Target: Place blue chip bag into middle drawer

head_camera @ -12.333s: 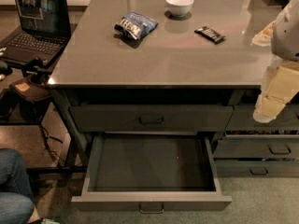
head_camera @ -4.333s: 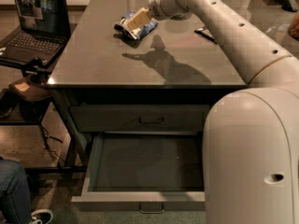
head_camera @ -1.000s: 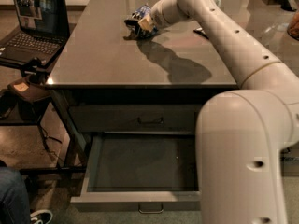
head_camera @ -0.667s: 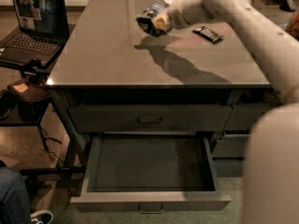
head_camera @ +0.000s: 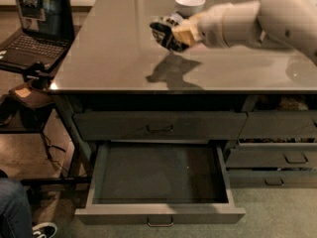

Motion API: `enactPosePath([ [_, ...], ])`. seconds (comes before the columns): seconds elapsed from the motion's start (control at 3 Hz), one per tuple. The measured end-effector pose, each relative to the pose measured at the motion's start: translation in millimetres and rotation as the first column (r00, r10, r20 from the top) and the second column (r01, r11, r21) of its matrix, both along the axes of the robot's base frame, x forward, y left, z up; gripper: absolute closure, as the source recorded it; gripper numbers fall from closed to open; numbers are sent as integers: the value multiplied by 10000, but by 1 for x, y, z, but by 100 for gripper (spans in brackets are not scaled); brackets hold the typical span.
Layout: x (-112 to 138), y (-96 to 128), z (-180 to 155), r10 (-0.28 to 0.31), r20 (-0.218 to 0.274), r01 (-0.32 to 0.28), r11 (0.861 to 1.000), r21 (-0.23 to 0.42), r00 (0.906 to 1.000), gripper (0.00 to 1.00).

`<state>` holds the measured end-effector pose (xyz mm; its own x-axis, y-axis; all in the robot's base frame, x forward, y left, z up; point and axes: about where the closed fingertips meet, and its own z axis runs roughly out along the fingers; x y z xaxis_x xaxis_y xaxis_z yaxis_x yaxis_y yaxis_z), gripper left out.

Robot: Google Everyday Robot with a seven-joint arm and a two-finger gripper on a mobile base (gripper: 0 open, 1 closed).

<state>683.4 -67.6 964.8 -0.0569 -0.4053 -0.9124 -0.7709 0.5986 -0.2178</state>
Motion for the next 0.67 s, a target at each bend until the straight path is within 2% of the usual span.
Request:
enactPosePath([
  [0.33, -24, -26, -36, -244, -608, 241, 9997, -58, 9979, 100],
  [0.67, -24, -26, -36, -250, -610, 247, 9997, -65, 9978, 100],
])
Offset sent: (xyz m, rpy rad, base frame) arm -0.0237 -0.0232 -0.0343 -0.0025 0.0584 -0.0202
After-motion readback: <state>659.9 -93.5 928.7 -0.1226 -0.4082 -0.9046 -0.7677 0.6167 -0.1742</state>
